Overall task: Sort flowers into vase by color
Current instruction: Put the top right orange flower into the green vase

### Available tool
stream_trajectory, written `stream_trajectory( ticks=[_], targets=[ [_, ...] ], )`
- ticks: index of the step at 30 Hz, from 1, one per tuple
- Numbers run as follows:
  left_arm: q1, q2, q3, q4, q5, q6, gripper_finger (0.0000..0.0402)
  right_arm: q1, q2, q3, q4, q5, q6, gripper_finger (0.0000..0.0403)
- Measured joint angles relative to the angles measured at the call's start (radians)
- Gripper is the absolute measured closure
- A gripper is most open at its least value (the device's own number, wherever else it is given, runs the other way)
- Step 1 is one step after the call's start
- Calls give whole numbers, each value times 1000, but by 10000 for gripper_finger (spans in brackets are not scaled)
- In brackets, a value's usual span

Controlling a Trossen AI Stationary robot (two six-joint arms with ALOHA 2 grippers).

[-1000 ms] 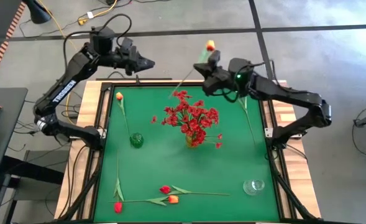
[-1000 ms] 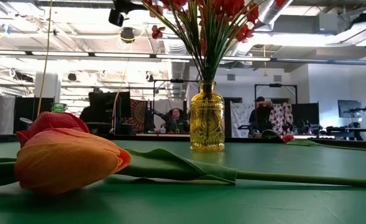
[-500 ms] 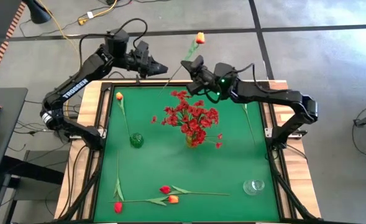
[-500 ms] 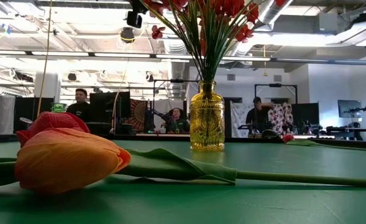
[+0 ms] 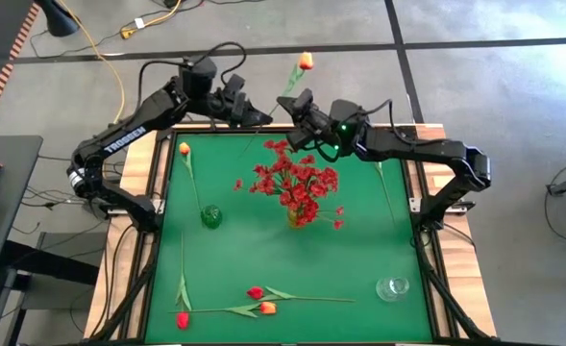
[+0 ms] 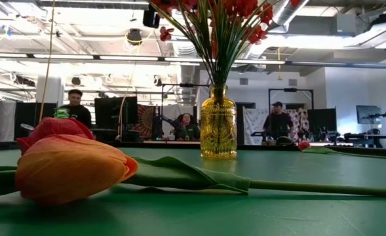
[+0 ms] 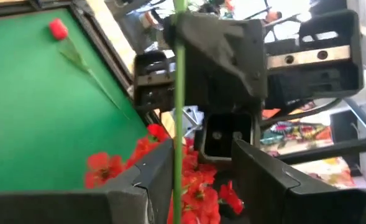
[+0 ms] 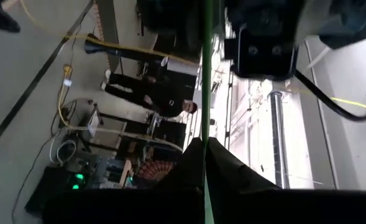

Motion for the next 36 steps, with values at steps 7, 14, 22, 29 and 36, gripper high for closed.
stream_trajectory(
  ticks=[7, 14, 22, 29, 36],
  targets=[
    [-5, -1, 0, 7, -26, 12, 255, 7, 0, 0, 0, -17, 1, 376],
    [-9, -1, 0, 13, -19, 27, 301, 6, 0, 0, 0, -17, 5, 376],
    [-9, -1, 0, 12, -32, 46, 372, 6, 0, 0, 1, -18, 5, 373],
    [-10, -1, 0, 11, -60, 56, 397, 6, 0, 1, 0, -28, 5, 344],
    [-9, -1, 0, 16, -73, 65, 400, 6, 0, 1, 4, -59, 5, 314]
  ],
)
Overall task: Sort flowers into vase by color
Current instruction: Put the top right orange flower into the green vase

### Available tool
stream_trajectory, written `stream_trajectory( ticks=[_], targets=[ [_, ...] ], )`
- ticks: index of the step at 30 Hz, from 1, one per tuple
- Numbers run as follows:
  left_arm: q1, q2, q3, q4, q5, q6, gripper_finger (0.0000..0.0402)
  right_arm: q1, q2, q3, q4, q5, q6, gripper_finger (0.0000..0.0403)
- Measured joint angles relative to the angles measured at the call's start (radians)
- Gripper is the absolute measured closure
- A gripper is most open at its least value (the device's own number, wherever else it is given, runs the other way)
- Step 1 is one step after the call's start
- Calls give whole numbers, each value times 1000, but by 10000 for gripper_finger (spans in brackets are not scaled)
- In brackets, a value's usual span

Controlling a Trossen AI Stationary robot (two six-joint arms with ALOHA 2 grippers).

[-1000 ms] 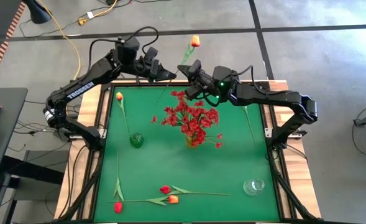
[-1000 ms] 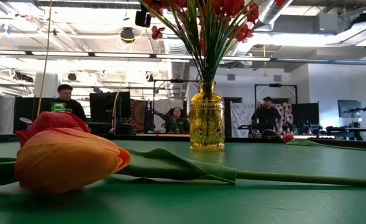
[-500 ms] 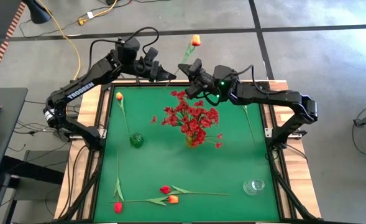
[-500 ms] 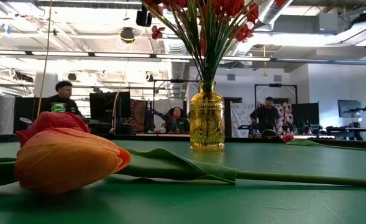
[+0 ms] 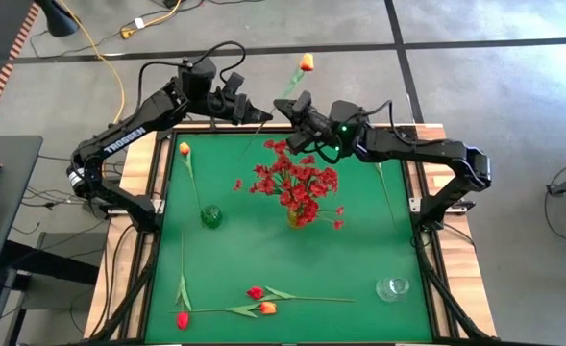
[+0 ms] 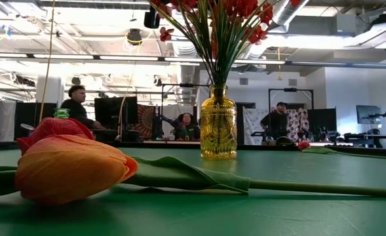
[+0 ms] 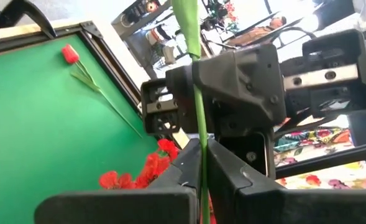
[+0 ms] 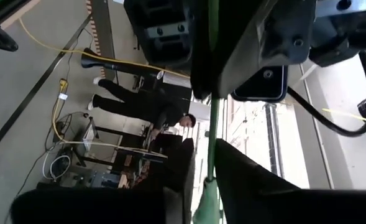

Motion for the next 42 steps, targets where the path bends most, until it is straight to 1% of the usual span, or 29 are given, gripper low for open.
stream_trajectory(
  ticks=[4, 8, 13, 16, 19, 23, 25, 29, 32, 35, 38, 42],
  targets=[
    [13, 0, 0, 3, -18, 16, 400, 0, 0, 0, -2, -6, 0, 284],
    [54, -1, 0, 3, -40, 45, 400, -3, -3, 0, -3, -7, 4, 240],
    [123, -1, 0, 3, -97, 122, 400, -32, -22, -1, 2, 1, 53, 184],
    [170, -3, 0, 3, -126, 166, 400, -64, -49, -1, 0, 14, 108, 161],
    [207, -9, 0, 6, -159, 221, 400, -105, -83, -1, -5, 32, 224, 154],
    [234, -38, 0, 11, -209, 321, 400, -158, -132, -1, -33, 113, 428, 153],
    [234, -61, 0, 17, -250, 386, 400, -183, -164, -1, -88, 138, 542, 153],
    [212, -129, -12, 71, -290, 506, 401, -235, -227, -1, -248, 148, 846, 152],
    [170, -218, -93, 202, -308, 546, 401, -277, -263, -1, -386, 127, 1075, 152],
    [125, -333, -246, 391, -304, 561, 401, -311, -290, -1, -517, 92, 1242, 152],
    [82, -460, -427, 521, -286, 582, 401, -334, -306, -1, -618, 40, 1335, 152],
    [13, -622, -651, 618, -245, 559, 401, -340, -309, -1, -687, -5, 1395, 153]
  ],
)
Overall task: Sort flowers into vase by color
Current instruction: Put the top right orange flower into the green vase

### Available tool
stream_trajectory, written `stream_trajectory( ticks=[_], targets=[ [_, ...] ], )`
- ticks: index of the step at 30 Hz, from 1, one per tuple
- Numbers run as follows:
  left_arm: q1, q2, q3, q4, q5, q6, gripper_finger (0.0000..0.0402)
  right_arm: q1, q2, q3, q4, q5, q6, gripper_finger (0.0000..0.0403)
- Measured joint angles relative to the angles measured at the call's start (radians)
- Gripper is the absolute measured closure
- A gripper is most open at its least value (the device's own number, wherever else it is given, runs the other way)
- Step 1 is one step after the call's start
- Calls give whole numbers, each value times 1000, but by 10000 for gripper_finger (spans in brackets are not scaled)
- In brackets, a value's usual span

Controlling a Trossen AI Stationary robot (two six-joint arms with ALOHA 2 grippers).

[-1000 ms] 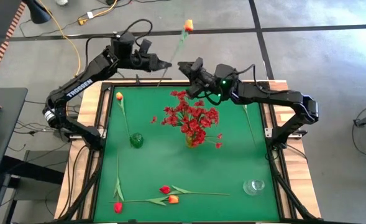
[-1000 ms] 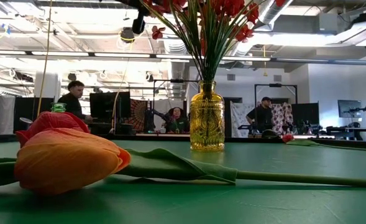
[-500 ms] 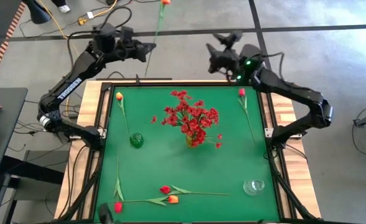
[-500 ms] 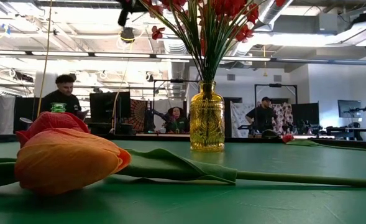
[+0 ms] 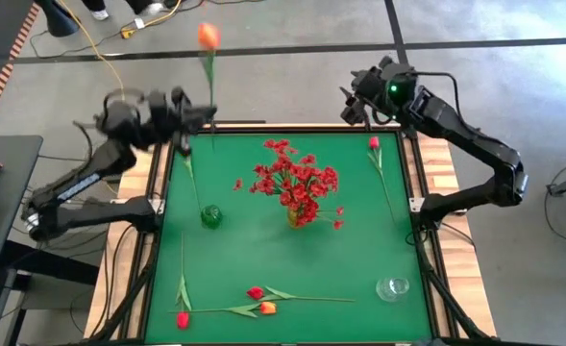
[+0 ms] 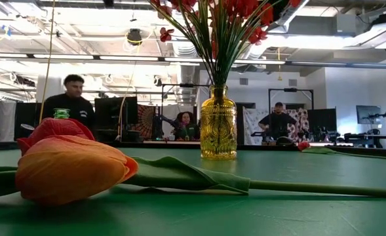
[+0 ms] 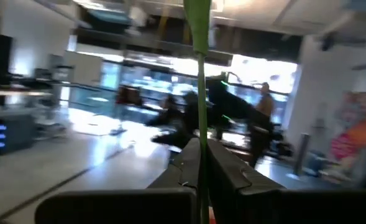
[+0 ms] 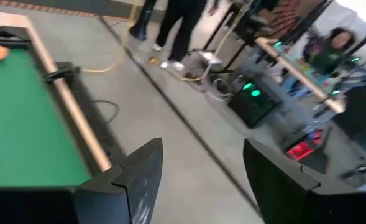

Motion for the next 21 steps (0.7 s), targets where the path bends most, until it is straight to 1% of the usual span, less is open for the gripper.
stream_trajectory(
  ticks=[4, 7, 9, 15, 18, 21],
  targets=[
    [-69, -138, -186, 63, 77, 1, 401, 1, 0, 0, -27, -19, 41, 153],
    [-118, -222, -306, 83, 195, 61, 401, 0, 0, 0, -28, -47, 73, 153],
    [-157, -271, -389, 81, 212, 106, 401, 0, 0, 0, -25, -51, 95, 154],
    [-240, -400, -607, 89, 29, 165, 401, 1, 0, 0, -23, -58, 150, 154],
    [-249, -446, -683, 122, -29, 166, 401, 1, 0, 0, -23, -81, 178, 154],
    [-249, -474, -750, 165, -59, 147, 401, 2, 0, 0, -23, -97, 188, 154]
  ],
)
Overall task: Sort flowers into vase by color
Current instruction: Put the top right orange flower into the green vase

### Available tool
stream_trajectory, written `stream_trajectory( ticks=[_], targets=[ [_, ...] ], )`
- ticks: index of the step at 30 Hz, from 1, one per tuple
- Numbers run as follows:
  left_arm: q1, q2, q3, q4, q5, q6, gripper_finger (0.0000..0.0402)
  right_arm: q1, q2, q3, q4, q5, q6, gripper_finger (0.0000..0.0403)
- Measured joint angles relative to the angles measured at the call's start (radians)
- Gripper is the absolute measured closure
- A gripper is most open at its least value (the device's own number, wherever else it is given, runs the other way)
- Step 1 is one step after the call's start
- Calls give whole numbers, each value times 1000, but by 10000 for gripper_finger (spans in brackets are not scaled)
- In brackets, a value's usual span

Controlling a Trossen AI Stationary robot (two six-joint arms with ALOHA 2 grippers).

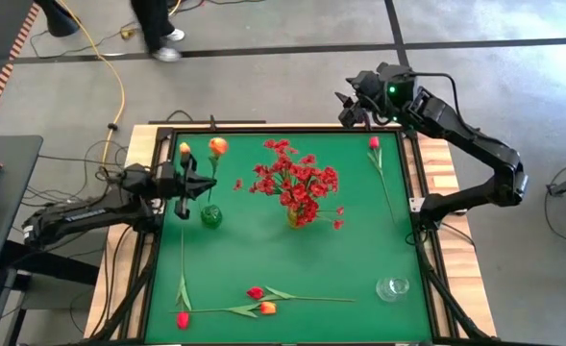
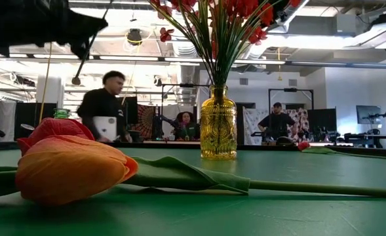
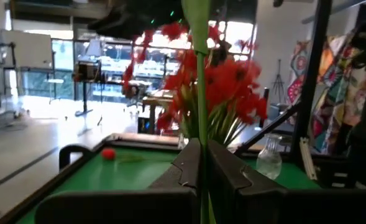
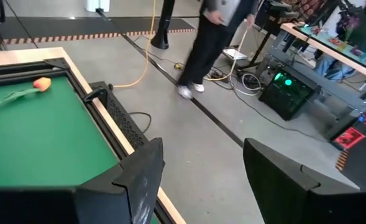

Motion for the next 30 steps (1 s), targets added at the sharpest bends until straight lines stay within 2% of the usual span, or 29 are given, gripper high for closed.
stream_trajectory(
  ticks=[11, 26, 30],
  targets=[
    [0, -56, -126, 32, -7, -72, 401, 24, 0, 0, -2, -4, 15, 154],
    [0, -55, -161, 27, -5, -30, 401, 24, 0, 0, -9, -4, 15, 154],
    [0, -55, -162, -22, -6, -13, 401, 24, 0, 0, -8, -4, 15, 154]
  ],
)
